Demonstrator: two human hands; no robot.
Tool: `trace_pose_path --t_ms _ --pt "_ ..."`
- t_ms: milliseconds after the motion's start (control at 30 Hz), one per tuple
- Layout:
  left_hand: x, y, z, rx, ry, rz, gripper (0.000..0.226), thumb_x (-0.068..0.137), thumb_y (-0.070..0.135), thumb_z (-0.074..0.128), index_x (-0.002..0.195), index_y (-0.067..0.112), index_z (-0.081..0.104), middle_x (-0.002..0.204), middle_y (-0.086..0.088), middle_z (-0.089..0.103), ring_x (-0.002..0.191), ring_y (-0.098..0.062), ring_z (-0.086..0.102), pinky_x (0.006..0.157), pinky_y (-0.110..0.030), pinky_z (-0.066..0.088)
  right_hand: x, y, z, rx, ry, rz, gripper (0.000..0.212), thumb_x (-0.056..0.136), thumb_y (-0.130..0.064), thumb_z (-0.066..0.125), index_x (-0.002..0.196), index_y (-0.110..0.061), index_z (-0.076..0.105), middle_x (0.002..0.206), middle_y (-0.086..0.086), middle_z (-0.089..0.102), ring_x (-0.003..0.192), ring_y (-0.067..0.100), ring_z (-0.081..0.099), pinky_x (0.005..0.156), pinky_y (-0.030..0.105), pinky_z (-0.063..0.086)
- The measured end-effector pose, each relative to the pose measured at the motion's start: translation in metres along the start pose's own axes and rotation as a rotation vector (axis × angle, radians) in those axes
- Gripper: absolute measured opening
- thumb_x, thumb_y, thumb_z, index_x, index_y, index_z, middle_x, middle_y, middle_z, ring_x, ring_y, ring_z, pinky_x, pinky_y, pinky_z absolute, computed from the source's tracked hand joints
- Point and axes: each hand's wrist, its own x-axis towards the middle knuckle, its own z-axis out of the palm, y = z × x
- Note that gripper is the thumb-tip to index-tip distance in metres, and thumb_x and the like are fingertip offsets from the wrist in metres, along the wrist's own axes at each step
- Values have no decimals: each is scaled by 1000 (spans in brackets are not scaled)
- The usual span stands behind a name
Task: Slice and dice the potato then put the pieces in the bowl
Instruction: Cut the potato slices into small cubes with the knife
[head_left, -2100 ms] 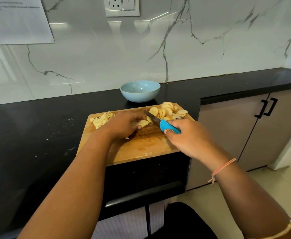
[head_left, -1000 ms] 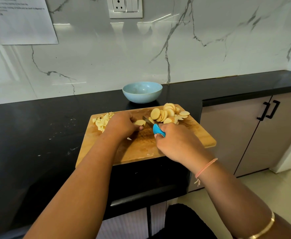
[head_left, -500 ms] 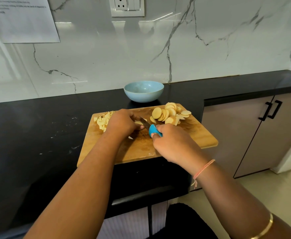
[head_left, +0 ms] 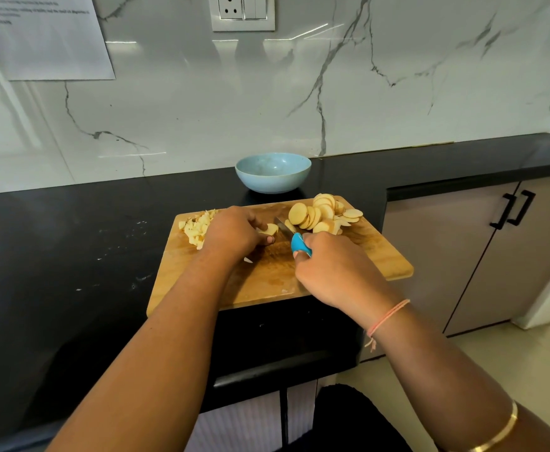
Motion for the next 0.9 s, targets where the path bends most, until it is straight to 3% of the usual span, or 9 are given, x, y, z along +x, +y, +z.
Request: trace_pose_path --t_ms 367,533,667,767,833,900 --pt "-2 5 2 143 1 -17 25 90 31 63 104 12 73 97 -7 71 88 -19 68 84 -28 53 8 -11 -8 -16 -71 41 35 97 -32 43 128 -17 52 98 0 59 91 17 58 80 32 53" --pt "-2 6 6 183 43 -14 21 91 26 63 103 13 74 93 -5 71 89 -18 67 87 -32 55 11 -25 -27 -11 -148 43 10 92 -18 43 89 -11 50 68 2 52 57 14 50 53 24 39" --pt "-1 7 9 223 89 0 19 92 23 61 97 11 74 90 -5 70 85 -18 67 84 -33 56 7 -32 -43 -29 -174 42 20 88 -11 42 68 -8 43 57 7 52 40 14 47 43 18 36" --pt "1 5 10 227 107 3 19 93 23 59 94 10 74 89 -6 70 82 -18 67 78 -30 57 -8 -29 -47 -73 -199 18 16 91 -13 43 75 -8 43 62 5 49 44 13 45 43 21 34" --pt "2 5 9 223 112 12 20 92 25 61 94 9 73 90 -5 70 84 -18 67 76 -30 56 -20 -24 -46 -82 -202 -18 10 92 -18 43 93 -10 48 68 2 46 52 13 44 50 24 36" --pt "1 5 8 234 102 25 23 91 28 62 94 9 73 92 -5 70 87 -18 66 79 -31 56 -28 -19 -45 -85 -198 -40 21 92 -20 43 110 -13 53 72 0 46 57 13 44 56 26 39"
